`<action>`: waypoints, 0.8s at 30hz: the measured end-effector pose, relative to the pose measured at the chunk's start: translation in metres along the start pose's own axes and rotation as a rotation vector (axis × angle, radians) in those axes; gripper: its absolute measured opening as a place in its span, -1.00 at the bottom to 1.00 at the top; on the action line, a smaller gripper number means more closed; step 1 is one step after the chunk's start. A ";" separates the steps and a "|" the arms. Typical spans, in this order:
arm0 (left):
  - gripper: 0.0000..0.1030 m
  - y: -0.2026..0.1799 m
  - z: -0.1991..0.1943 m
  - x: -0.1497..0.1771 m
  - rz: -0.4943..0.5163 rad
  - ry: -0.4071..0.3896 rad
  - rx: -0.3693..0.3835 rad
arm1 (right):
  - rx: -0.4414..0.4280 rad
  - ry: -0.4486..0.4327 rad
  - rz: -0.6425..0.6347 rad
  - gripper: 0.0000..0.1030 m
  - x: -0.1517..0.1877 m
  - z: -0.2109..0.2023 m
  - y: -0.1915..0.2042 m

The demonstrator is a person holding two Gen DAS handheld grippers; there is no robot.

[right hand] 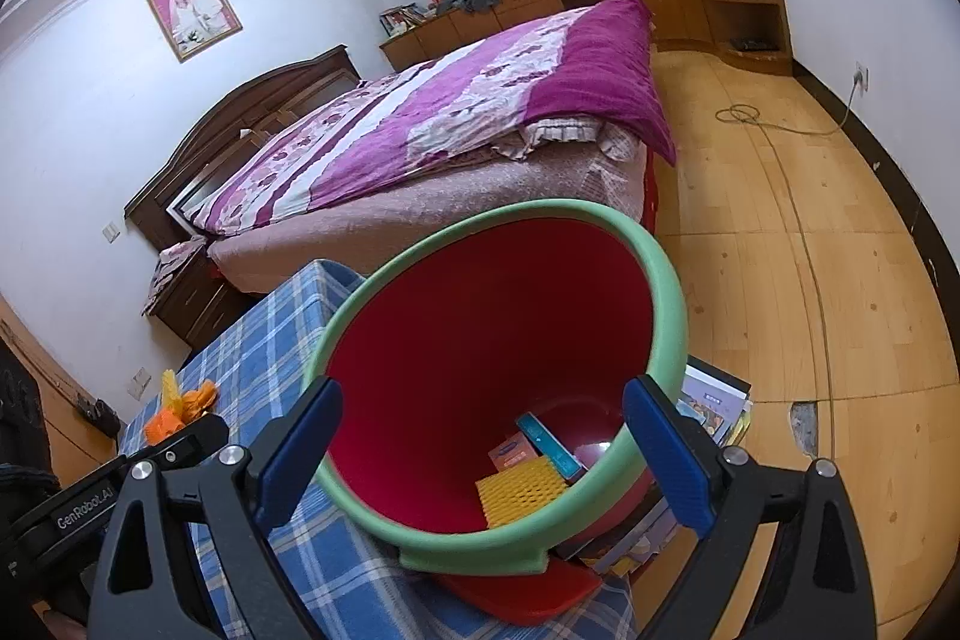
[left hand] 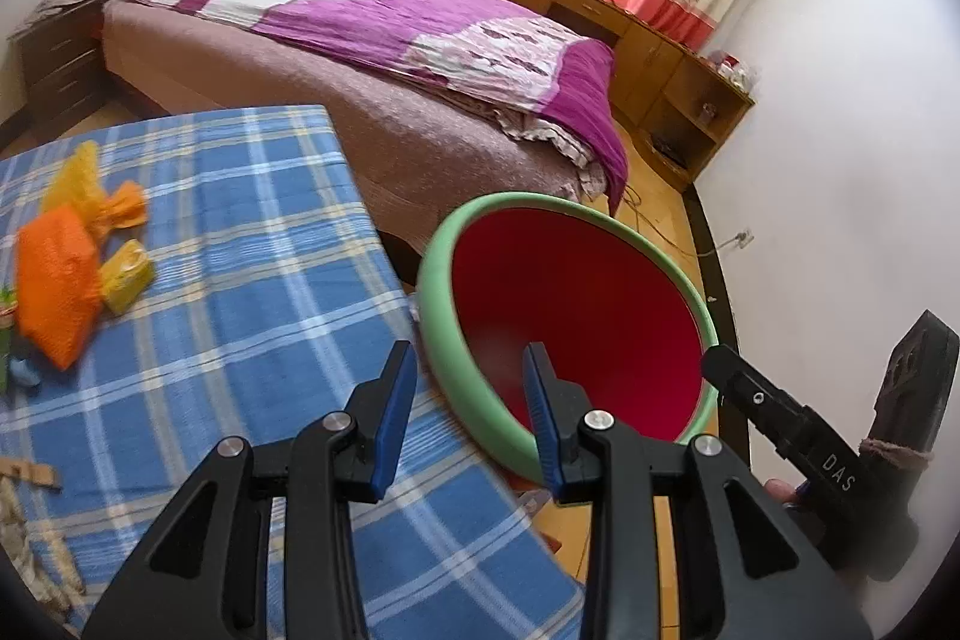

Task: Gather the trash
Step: 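Move both open tools back over the table toward the remaining trash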

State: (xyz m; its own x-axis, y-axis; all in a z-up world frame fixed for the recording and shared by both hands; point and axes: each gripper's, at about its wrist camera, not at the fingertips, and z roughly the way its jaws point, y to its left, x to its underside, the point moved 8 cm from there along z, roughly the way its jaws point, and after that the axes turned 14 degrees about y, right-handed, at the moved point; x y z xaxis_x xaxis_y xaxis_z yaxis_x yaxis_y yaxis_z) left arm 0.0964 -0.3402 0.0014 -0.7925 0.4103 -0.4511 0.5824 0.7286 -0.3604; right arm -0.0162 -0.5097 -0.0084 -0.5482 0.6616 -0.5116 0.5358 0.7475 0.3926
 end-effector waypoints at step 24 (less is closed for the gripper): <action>-0.30 0.098 -0.097 0.053 -0.167 -0.125 -0.140 | -0.062 0.050 -0.179 0.87 0.055 -0.014 0.099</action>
State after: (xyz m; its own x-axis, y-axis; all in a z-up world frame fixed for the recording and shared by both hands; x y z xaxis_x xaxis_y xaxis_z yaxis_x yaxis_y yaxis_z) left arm 0.0939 -0.1945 0.0213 -0.8422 0.2127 -0.4954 0.4072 0.8532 -0.3260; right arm -0.0019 -0.3982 0.0130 -0.6630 0.5187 -0.5398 0.3871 0.8547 0.3459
